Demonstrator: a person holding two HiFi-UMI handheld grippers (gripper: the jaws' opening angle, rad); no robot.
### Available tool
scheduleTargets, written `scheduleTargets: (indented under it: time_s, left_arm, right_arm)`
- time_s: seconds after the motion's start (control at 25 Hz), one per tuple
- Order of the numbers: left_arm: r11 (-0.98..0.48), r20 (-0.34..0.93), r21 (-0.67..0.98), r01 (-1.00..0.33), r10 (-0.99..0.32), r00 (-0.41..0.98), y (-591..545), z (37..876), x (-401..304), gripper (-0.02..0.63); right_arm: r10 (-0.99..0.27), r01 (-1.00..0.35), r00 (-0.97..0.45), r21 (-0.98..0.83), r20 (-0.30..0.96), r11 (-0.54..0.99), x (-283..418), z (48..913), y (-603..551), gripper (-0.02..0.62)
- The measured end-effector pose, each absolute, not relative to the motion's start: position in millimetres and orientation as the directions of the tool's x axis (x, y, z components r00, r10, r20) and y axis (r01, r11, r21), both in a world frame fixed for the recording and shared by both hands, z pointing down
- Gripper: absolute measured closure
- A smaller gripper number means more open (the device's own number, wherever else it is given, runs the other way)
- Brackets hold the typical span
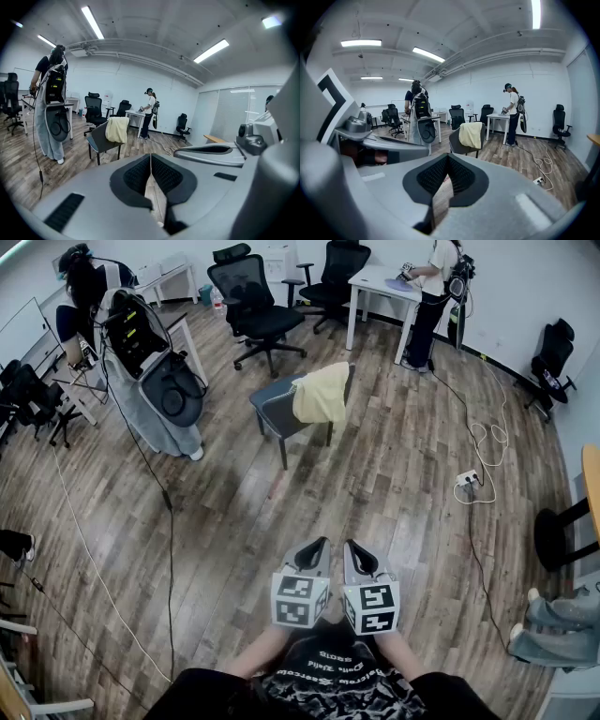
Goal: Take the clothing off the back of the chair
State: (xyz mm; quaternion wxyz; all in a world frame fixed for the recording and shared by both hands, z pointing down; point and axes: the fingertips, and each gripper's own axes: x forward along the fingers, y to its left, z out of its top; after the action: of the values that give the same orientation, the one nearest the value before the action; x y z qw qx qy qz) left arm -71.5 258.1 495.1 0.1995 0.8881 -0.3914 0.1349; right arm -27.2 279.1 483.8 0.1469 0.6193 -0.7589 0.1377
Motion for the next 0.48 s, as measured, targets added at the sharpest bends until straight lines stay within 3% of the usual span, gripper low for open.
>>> scheduleTargets:
  time_s: [0.48]
  left_arm:
    - [-0.559, 0.366, 0.344, -0.754, -0.659, 0.657, 253, 503, -93, 0.592]
  right_arm:
    - [-0.890, -0.976, -0.218, -0.066, 0.400, 0.209, -41, 492, 275, 0.592]
